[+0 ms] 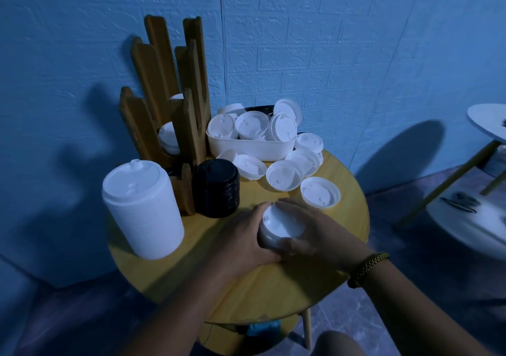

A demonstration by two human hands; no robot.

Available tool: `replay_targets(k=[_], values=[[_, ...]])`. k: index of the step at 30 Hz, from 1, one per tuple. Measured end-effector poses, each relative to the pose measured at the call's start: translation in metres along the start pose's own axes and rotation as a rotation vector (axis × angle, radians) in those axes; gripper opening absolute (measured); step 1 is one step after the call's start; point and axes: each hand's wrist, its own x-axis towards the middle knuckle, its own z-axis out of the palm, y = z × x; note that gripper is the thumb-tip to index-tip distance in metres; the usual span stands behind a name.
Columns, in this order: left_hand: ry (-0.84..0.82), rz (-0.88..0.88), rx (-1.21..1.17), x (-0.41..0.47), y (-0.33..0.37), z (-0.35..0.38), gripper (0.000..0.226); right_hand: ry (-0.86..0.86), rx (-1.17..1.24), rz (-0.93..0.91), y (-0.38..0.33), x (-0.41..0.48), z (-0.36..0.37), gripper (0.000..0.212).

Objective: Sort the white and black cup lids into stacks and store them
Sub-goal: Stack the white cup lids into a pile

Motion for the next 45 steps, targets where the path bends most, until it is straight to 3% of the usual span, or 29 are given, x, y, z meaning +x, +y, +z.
replay_targets(k=[3,5,8,11,13,16,18,19,20,22,26,30,33,36,38,42,43,45], values=[[0.011,0.003,-0.017,0.0,-0.002,0.001,0.097,0.215,0.31,0.091,0.006,0.0,-0.011,0.056],[0.004,0.013,-0.018,-0.001,-0.002,0.001,0.097,0.382,0.066,0.17,0.028,0.008,-0.02,0.041],[0.019,0.022,-0.059,-0.001,-0.003,0.001,0.091,0.19,-0.412,0.358,0.049,0.015,-0.025,0.035],[0.025,0.003,-0.112,0.0,-0.003,0.001,0.083,0.203,-0.471,0.349,0.049,0.014,-0.025,0.022],[0.023,-0.006,-0.119,0.0,-0.004,0.002,0.084,0.332,-0.308,0.297,0.043,0.01,-0.026,0.016],[0.029,-0.01,-0.126,-0.001,-0.004,0.002,0.08,0.609,0.333,0.309,0.034,0.002,-0.029,0.015],[0.033,-0.006,-0.117,-0.001,-0.003,0.002,0.08,0.605,0.8,0.416,0.031,0.001,-0.03,0.018],[0.035,-0.007,-0.118,0.0,-0.003,0.002,0.079,0.572,0.9,0.49,0.033,0.002,-0.029,0.017],[0.037,-0.007,-0.123,0.0,-0.003,0.002,0.078,0.54,0.869,0.56,0.036,0.002,-0.028,0.018],[0.04,-0.004,-0.123,0.0,-0.003,0.001,0.076,0.512,0.554,0.625,0.042,0.003,-0.025,0.024],[0.043,-0.01,-0.107,-0.001,-0.004,0.002,0.076,0.439,0.007,0.534,0.042,-0.003,-0.028,0.029],[0.045,-0.026,-0.113,-0.001,-0.007,0.004,0.081,0.292,-0.27,0.599,0.041,-0.01,-0.036,0.05],[0.055,-0.039,-0.118,0.0,-0.008,0.005,0.084,0.28,-0.288,0.522,0.035,-0.007,-0.032,0.074],[0.063,-0.026,-0.105,-0.001,-0.008,0.004,0.088,0.155,-0.305,0.46,0.033,0.003,-0.02,0.091],[0.052,-0.037,-0.111,-0.002,-0.007,0.003,0.091,0.167,-0.257,0.454,0.034,0.006,-0.017,0.088],[0.045,-0.056,-0.136,-0.001,-0.005,0.001,0.1,0.419,-0.095,0.301,0.029,0.001,-0.03,0.075],[0.036,-0.066,-0.146,-0.001,-0.004,0.0,0.101,0.397,-0.016,0.225,0.025,0.0,-0.033,0.075],[0.023,-0.074,-0.164,-0.001,-0.002,0.0,0.102,0.193,0.09,0.096,0.013,-0.001,-0.033,0.074]])
